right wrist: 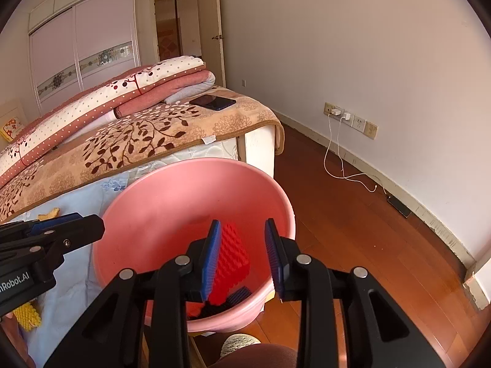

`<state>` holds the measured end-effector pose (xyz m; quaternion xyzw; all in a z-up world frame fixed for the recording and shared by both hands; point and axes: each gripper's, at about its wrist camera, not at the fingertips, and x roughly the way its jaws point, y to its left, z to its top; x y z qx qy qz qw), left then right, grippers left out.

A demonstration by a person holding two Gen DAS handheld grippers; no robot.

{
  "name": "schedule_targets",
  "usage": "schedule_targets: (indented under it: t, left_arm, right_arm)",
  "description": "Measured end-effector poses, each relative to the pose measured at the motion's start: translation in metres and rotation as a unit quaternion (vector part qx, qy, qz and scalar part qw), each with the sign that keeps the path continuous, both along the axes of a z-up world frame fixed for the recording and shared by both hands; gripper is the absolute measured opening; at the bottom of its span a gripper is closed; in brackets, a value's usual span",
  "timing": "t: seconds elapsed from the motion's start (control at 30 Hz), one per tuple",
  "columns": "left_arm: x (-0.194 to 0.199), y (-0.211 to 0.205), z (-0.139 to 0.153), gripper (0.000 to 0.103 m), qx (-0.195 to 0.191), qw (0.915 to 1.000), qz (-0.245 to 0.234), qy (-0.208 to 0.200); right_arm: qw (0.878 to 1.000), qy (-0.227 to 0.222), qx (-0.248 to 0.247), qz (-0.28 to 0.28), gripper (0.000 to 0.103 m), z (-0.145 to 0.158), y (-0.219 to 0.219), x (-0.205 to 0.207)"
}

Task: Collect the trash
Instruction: 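Open right tool to drop red net while left tool drops plastic bag, then move left tool to purple cloth while right tool approaches yellow foam net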

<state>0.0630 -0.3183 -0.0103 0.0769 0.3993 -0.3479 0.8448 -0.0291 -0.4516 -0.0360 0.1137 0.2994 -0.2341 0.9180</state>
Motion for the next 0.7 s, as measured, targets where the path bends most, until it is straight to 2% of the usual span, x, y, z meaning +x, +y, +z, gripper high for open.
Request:
schedule_targets:
  t: [0.03,0.13,0.7]
  left_arm:
    - [0.000,0.001,0.001,0.033,0.000,1.0000,0.000,-0.001]
    - [-0.002,0.005,0.004,0.033,-0.003,1.0000,0.001,-0.006]
    - [-0.019,0.057,0.023,0.033,-0.021,0.9988,0.038,-0.024]
  right_arm:
    - [1.000,0.000,-0.002,0.000,0.030,0.001,0.001,0.000]
    - [1.000,-0.004,-0.008,-0.003,0.044,0.004,0.003,-0.002]
    - [0.999,-0.021,-0.033,0.013,0.044,0.029,0.031,-0.016]
